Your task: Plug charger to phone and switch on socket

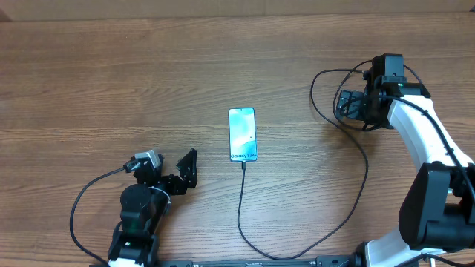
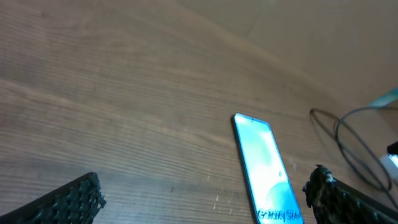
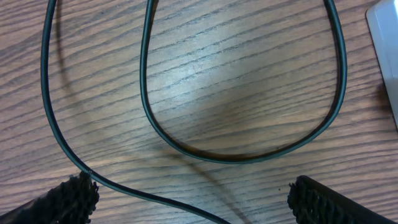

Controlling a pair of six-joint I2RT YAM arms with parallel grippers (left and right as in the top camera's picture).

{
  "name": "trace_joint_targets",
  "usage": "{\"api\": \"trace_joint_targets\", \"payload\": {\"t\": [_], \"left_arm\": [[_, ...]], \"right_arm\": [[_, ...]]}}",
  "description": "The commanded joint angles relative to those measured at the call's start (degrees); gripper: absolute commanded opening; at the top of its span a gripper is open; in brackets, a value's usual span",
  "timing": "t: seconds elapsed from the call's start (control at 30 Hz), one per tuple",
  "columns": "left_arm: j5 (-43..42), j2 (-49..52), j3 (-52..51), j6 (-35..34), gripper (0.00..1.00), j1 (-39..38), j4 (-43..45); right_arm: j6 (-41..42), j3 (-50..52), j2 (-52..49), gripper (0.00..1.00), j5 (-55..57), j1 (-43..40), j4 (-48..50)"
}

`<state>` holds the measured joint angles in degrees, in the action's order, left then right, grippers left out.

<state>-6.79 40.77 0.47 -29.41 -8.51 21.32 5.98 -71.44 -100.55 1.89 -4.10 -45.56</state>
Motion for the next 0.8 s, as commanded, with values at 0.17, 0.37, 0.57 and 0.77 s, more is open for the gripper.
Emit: {"api": "trace_joint_targets", "payload": {"t": [0.17,0.37,0.57,0.77], "left_arm": [[4.17,-14.97,-0.2,1.16,1.0,0.13,-16.5],[5.7,-25.0,-0.2,4.09,1.0,0.15,-25.77],[5.46,-29.64,-0.2,8.94,1.0,0.13,-25.79],[5.31,-35.76,-0.2,16.24,1.0,0.13,-25.83]], "right_arm": [[-0.26,0.61,0.79,1.0,-0.09,0.02,0.26],[-0.26,0.63,0.79,1.0,-0.09,0.02,0.26],[-0.26,0.63,0.79,1.0,-0.09,0.02,0.26],[-0.26,0.63,0.79,1.0,-0.09,0.02,0.26]]}}
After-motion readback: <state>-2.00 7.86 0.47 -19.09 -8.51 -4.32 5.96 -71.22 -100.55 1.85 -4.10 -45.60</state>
